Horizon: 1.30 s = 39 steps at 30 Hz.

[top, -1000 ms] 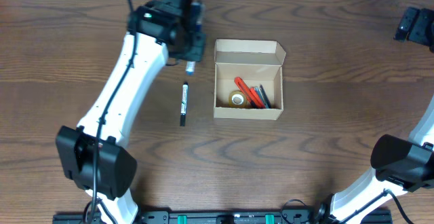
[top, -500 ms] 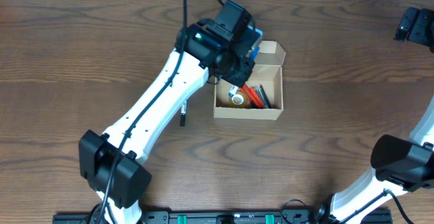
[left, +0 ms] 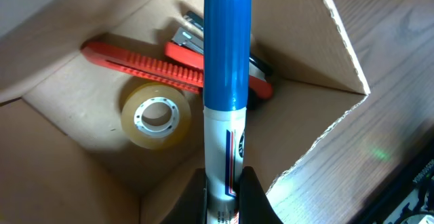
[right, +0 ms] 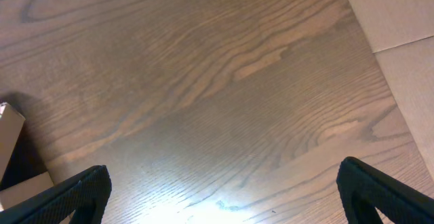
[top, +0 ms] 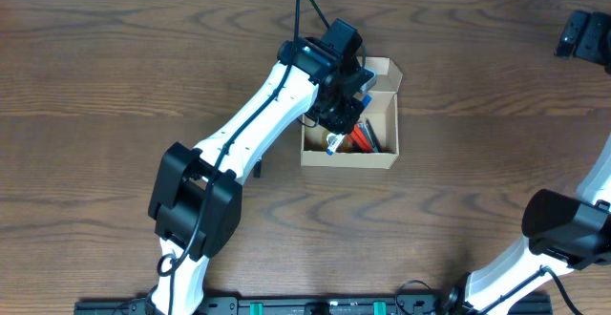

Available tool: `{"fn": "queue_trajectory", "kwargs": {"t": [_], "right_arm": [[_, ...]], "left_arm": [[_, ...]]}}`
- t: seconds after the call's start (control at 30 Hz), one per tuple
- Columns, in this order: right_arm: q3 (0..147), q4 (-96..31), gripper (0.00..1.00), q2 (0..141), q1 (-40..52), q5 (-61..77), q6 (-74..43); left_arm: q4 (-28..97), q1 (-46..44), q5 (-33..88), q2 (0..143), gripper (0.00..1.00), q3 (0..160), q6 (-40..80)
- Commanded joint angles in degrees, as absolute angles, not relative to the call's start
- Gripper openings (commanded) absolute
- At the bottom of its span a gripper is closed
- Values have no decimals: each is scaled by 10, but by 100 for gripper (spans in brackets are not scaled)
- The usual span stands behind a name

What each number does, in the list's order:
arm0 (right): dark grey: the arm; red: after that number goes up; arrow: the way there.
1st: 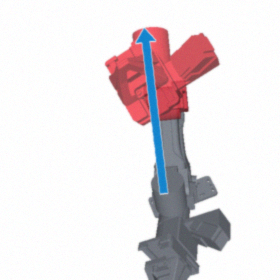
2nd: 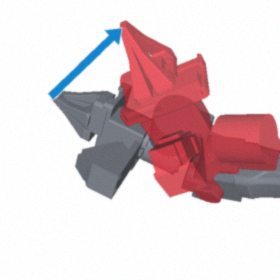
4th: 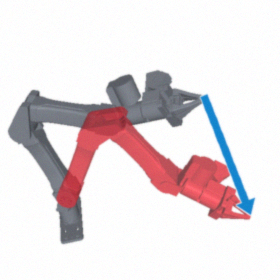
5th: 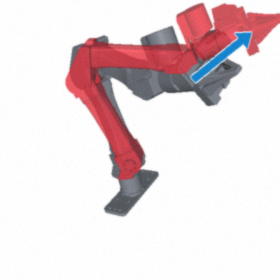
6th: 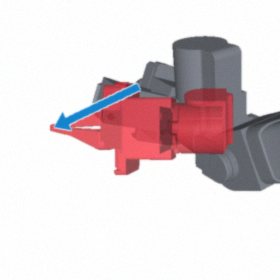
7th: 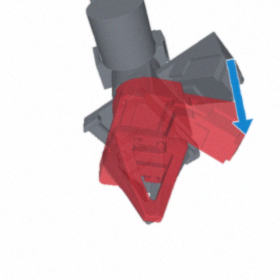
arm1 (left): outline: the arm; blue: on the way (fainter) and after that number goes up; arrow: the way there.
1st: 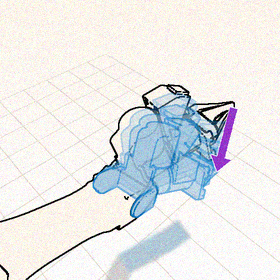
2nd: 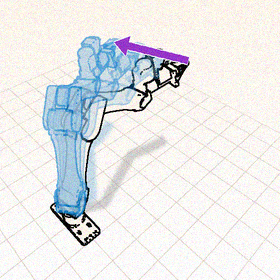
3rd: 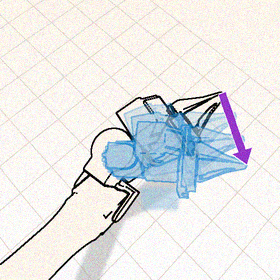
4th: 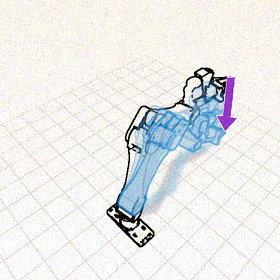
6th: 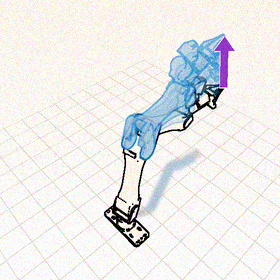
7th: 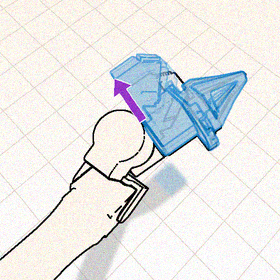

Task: Pack container
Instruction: 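Carry the blue-capped marker over the box and lower it in, then open the left gripper to release the marker in the box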

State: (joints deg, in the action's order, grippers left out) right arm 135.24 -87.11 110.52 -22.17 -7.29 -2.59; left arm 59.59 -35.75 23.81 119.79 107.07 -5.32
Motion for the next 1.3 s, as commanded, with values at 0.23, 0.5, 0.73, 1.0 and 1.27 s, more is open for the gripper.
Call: {"fn": "queue_trajectory", "kwargs": {"t": [0.23,0.5,0.73,1.0,1.27], "right_arm": [[1351,-870,99,1103,-223,-74,-34],[1351,-870,99,1103,-223,-74,-34],[1351,-870,99,1103,-223,-74,-34],[1351,-870,99,1103,-223,-74,-34],[1351,-870,99,1103,-223,-74,-34]], "left_arm": [[592,-355,255,1235,6,1075,-87],[587,-336,255,1235,6,1077,-85],[590,-321,250,1235,6,1103,-88],[591,-319,239,1235,6,1112,-92],[600,-319,240,1235,6,1112,-103]]}}
